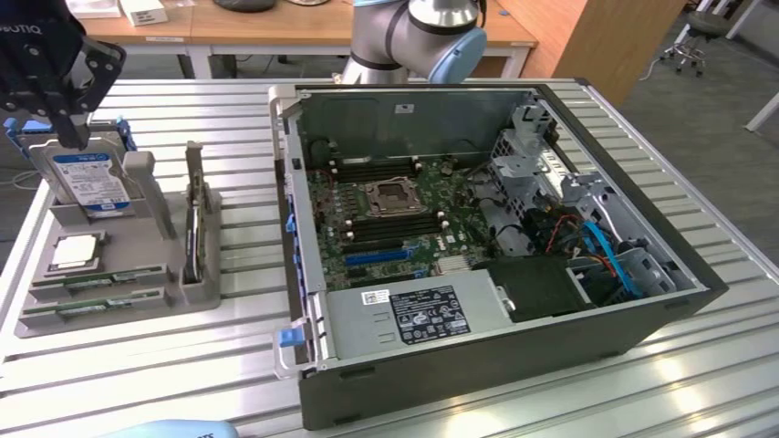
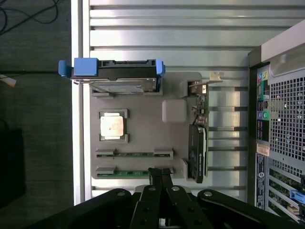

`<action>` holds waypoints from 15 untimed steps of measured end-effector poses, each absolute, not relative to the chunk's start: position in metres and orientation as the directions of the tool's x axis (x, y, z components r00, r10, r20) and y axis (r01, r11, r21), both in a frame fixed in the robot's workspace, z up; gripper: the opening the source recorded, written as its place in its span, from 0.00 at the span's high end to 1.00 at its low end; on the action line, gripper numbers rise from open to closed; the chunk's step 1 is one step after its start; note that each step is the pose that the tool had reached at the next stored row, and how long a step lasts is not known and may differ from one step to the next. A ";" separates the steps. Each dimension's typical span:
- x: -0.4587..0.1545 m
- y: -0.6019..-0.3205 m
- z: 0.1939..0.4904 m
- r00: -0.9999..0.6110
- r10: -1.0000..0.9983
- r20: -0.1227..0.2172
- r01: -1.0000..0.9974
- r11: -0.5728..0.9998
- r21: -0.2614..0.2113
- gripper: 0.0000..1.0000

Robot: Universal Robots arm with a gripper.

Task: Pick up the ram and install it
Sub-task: 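Reach for the ram, then pick up the ram and move it above insertion slot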

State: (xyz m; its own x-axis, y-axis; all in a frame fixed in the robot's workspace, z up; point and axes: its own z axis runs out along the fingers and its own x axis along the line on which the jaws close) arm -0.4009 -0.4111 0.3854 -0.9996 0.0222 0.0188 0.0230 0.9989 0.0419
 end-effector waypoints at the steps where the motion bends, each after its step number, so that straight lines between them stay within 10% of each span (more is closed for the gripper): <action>1: -0.401 -0.412 0.385 -1.000 0.022 0.019 0.023 0.999 0.042 0.90; 15: -0.401 -0.413 0.385 -1.000 0.020 0.019 0.021 0.999 0.042 0.90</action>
